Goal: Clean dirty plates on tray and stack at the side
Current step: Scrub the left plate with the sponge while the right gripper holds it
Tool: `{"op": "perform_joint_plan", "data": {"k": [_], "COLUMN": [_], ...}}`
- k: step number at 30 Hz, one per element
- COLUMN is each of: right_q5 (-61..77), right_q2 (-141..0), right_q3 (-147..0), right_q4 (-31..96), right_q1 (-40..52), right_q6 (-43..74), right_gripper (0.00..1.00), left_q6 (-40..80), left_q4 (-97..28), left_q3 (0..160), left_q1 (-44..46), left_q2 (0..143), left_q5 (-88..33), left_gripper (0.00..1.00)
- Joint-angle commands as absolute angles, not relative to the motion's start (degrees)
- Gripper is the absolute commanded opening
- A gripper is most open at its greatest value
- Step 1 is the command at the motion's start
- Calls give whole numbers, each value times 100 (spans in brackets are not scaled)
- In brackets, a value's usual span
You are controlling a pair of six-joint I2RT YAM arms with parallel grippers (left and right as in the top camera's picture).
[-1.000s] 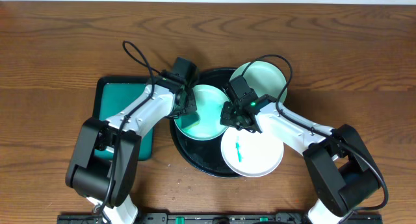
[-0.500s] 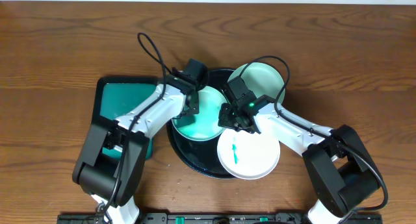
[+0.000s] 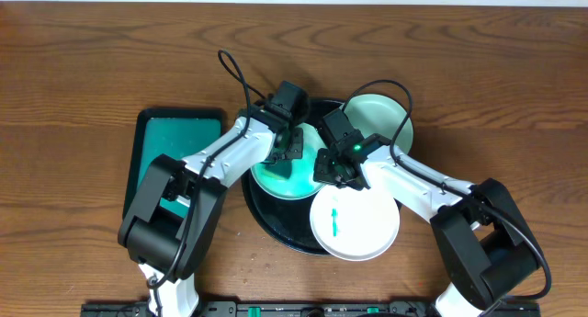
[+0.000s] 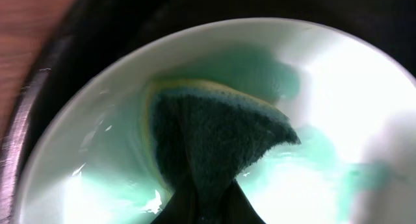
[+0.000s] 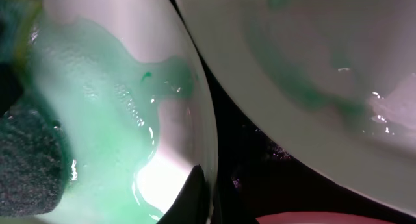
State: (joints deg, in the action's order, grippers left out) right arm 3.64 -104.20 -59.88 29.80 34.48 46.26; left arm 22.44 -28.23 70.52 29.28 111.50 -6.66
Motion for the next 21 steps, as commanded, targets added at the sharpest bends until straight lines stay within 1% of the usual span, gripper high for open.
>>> {"op": "perform_joint_plan", "data": {"k": [1,3,10,13,18,21], "right_q5": [283,283,283,285,285,285], "right_q2": [-10514,-10514,-10514,-10514,-10514,-10514], "right_q3": [-5833,-5833,-5833,-5833,-5833,-5833], "right_q4": [3022,3024,3024,3030,3094,3118], "right_q1": [3424,3424,3424,3424,3424,3424], "right_q6": [4451,4451,4453,4453,4475,4473], "right_gripper": [1,1,1,1,1,1], "left_q6": [2078,2088,2123,2123,2123,2008], "left_q4": [-2486,-2379,-2388,-2390,-2585,-2724], "left_q3": [6871,6871,6871,6871,6871,6871], "left_q1": [3218,3218,3218,3221,3114,2998], "left_q2": [11747,11749,11749,11749,11749,11749], "left_q5": [-3277,-3555,-3929,-4333,-4464,-5059], "left_gripper": [7,7,7,7,7,7]}}
